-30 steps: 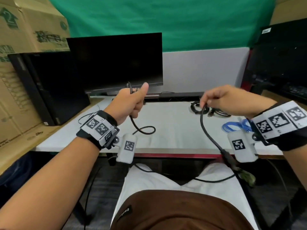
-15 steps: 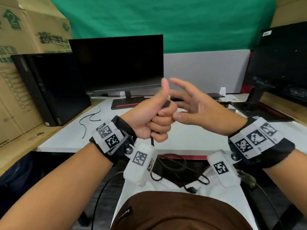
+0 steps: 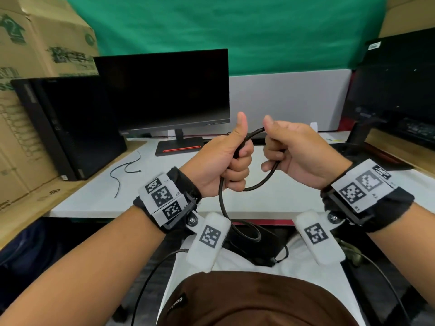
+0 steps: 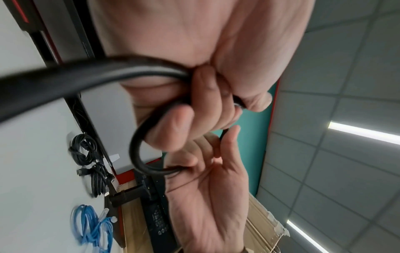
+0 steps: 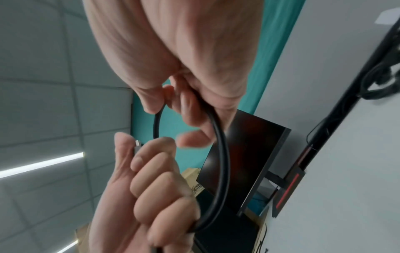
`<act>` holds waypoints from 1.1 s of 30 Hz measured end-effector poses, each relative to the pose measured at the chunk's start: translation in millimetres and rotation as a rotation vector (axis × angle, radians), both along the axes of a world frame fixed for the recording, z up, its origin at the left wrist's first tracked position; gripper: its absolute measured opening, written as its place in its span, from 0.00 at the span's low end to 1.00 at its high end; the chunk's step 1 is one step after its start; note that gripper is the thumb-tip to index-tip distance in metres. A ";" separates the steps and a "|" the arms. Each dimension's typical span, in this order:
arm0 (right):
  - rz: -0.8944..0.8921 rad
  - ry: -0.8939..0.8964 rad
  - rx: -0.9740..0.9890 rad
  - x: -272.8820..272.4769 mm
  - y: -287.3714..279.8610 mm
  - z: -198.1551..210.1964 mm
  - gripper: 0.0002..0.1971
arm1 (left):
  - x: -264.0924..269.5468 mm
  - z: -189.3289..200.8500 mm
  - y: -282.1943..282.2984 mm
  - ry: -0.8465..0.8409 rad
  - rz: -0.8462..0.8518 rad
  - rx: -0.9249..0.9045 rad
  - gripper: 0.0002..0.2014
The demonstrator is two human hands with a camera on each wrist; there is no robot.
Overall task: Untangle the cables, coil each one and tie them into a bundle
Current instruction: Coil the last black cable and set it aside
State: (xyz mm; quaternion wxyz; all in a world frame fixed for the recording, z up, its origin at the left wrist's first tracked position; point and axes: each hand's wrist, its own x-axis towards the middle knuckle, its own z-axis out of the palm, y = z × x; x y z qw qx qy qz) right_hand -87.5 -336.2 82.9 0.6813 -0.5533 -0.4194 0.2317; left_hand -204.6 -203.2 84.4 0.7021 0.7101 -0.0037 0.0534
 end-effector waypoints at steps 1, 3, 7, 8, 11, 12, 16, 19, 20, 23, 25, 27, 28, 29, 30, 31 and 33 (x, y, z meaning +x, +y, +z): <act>0.004 -0.068 -0.026 -0.2 -0.5 0.1 0.19 | -0.4 1.4 1.2 0.022 0.017 0.043 0.30; -0.026 -0.365 -0.103 -1.5 -1.8 0.4 0.20 | -1.8 2.1 3.8 0.057 0.052 0.151 0.30; -0.008 -0.696 -0.146 -10.3 -3.3 -1.8 0.19 | -1.6 -1.6 -0.9 0.106 0.086 0.246 0.37; -0.021 -0.709 -0.136 -11.6 -2.7 -2.4 0.17 | -0.9 -2.5 -2.3 0.111 0.101 0.245 0.40; -0.043 -0.658 -0.126 -11.1 -0.9 -2.5 0.12 | 0.9 -2.1 -2.8 0.115 0.104 0.170 0.39; -0.049 -0.617 -0.115 -9.3 -1.1 -2.1 0.13 | 1.2 -1.9 -2.1 0.110 0.089 0.148 0.38; -0.006 -0.365 -0.051 -8.2 -0.9 0.5 0.08 | 3.6 -5.1 0.3 0.032 0.089 0.123 0.32; 0.026 -0.178 -0.005 -9.0 -1.5 3.4 0.07 | 4.9 -8.3 -2.8 -0.051 0.121 0.077 0.29; 0.045 -0.137 0.015 -9.1 -1.4 3.3 0.07 | 5.4 -9.0 -4.1 -0.063 0.128 0.066 0.29; 0.092 -0.133 0.057 -12.0 0.9 -0.8 0.06 | 6.2 -9.1 -9.2 -0.031 0.106 0.048 0.30; 0.088 -0.144 0.081 -12.4 2.8 -2.8 0.06 | 4.6 -7.3 -12.7 -0.011 0.083 0.017 0.29; 0.085 -0.157 0.100 -10.5 3.3 -0.8 0.05 | 3.2 -5.5 -13.7 -0.028 0.094 -0.021 0.27; 0.080 -0.170 0.106 -9.7 3.3 0.7 0.06 | 3.1 -5.0 -13.5 -0.042 0.098 -0.042 0.27; 0.077 -0.182 0.111 -8.9 2.7 1.9 0.07 | 2.8 -4.6 -13.4 -0.054 0.091 -0.065 0.26; 0.077 -0.187 0.119 -8.5 2.0 2.5 0.08 | 2.9 -4.6 -13.1 -0.056 0.075 -0.091 0.25; 0.079 -0.186 0.128 -8.3 1.5 2.6 0.08 | 2.8 -4.7 -12.9 -0.051 0.055 -0.114 0.24; 0.073 -0.169 0.137 -9.3 1.9 2.0 0.07 | 2.4 -3.8 -11.5 -0.041 0.031 -0.132 0.22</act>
